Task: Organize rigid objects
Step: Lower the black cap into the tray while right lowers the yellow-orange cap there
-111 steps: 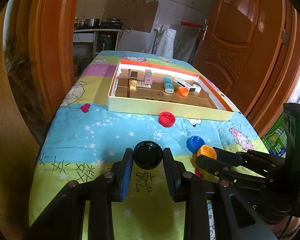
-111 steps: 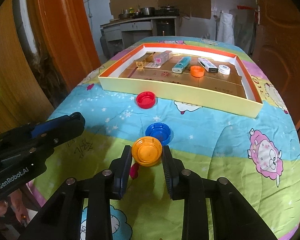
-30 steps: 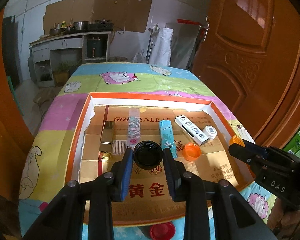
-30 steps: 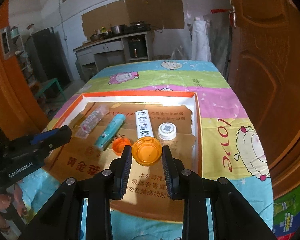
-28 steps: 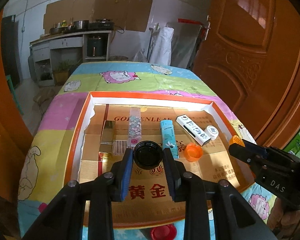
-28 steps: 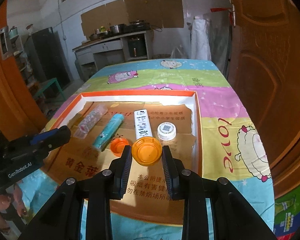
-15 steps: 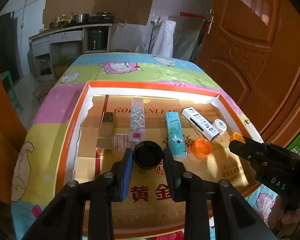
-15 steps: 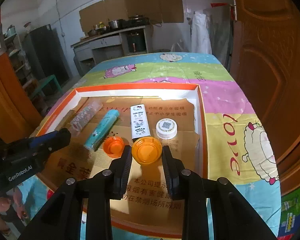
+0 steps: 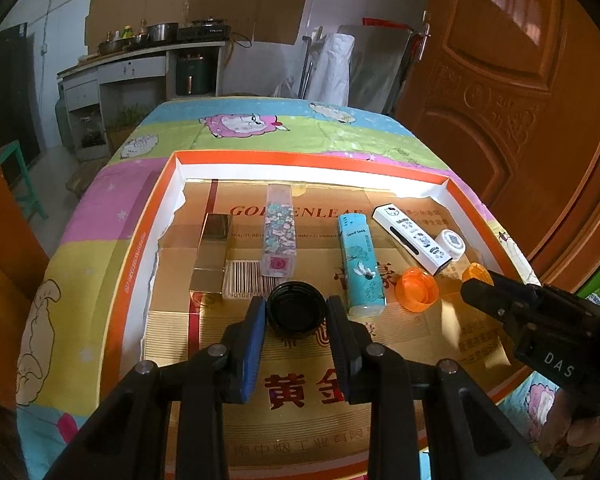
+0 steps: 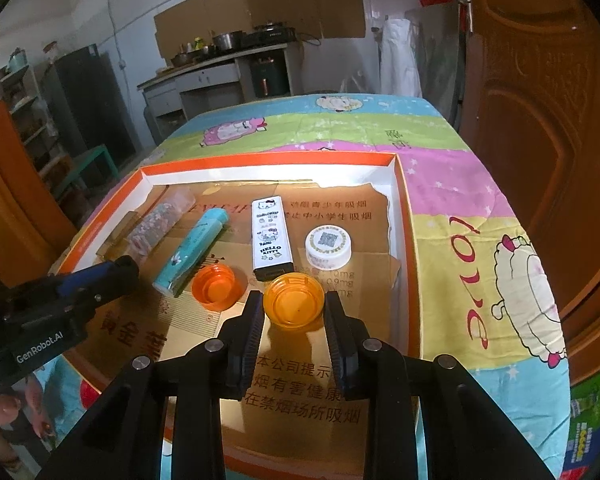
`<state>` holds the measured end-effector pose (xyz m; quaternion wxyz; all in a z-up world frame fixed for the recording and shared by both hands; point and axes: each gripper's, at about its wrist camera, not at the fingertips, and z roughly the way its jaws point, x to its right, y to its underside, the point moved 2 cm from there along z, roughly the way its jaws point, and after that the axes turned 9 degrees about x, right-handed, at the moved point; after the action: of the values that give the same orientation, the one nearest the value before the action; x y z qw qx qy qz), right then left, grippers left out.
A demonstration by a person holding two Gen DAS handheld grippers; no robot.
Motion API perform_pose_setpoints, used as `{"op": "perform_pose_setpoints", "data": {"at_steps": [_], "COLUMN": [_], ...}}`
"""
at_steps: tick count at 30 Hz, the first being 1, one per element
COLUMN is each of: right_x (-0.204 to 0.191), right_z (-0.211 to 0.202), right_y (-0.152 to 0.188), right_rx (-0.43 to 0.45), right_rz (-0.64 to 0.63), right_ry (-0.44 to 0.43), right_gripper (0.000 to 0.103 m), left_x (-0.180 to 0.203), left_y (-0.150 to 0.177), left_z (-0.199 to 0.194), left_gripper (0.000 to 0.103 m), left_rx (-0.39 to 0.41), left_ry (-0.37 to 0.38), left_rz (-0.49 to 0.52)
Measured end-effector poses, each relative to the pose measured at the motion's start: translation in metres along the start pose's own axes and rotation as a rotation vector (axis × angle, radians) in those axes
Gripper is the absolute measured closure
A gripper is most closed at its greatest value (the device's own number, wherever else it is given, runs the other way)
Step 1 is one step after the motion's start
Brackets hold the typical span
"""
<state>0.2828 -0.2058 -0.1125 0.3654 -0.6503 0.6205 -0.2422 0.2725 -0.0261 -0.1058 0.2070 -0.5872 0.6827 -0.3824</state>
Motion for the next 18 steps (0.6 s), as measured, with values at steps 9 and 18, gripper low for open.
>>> {"op": "perform_pose_setpoints", "data": {"at_steps": [9,18], "right_x": [0.0002,-0.0003], "right_z": [0.0037,0.0054], "right_y": [0.0012,0.0025], "right_rx": [-0.006,-0.006], "right_rz": [-0.005,-0.018], "right_ry": [0.006,0.019], "right_gripper": [0.072,0.072], "left_x": [-0.0017,-0.0023], "left_y": [0.0018,0.0033], "left_z": [0.0043,0.0062], "left_gripper": [0.072,0.072], "left_rx": [-0.007,-0.006], "left_ry": [-0.002,-0.004], "left_rz": [0.000,-0.002]}}
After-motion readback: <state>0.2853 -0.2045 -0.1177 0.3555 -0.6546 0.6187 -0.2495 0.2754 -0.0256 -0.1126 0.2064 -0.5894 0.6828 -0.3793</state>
